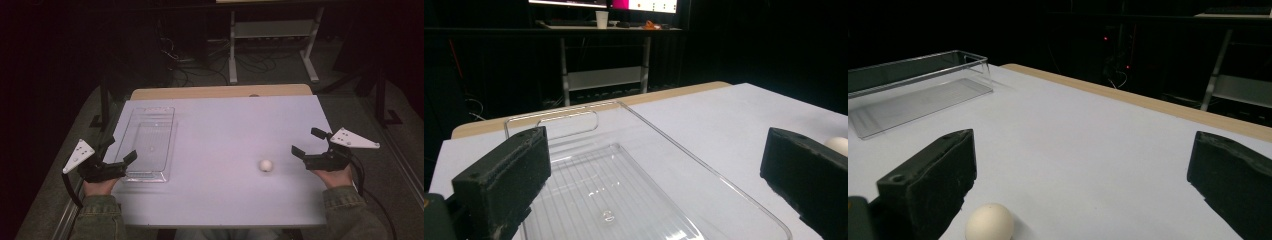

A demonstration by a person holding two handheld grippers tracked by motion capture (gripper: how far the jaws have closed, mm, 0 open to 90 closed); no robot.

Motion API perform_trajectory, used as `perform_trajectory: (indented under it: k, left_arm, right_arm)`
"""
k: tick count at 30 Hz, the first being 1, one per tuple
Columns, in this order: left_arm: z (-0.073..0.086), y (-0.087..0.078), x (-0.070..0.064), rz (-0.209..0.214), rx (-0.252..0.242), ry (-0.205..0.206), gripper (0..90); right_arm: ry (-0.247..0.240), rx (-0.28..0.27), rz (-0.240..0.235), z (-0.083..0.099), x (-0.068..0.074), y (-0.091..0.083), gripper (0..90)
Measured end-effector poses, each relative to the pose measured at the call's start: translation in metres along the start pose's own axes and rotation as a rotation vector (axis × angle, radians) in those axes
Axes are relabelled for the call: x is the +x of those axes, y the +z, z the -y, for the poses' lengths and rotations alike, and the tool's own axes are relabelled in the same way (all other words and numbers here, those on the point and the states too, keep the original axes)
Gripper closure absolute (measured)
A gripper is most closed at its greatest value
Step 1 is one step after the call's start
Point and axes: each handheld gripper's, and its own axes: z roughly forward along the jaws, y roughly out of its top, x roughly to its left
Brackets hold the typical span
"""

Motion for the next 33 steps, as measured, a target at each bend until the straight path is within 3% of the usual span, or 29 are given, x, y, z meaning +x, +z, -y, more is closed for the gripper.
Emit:
perform_trajectory:
  k: [11,27,33]
  left_arm:
    - [-0.001,0.006,-0.007,0.006,0.025,-0.002,0.0]
    - [-0.015,0.013,-0.013,0.03,0.062,0.022,0.0]
    - [-0.023,0.019,-0.017,0.058,0.058,0.025,0.0]
  right_arm:
    - [0.019,-0.005,0.001,0.002,-0.002,-0.003,0.0]
    - [0.019,-0.006,-0.001,0.002,-0.002,-0.003,0.0]
    - [0.017,-0.008,0.0,0.001,-0.002,-0.003,0.0]
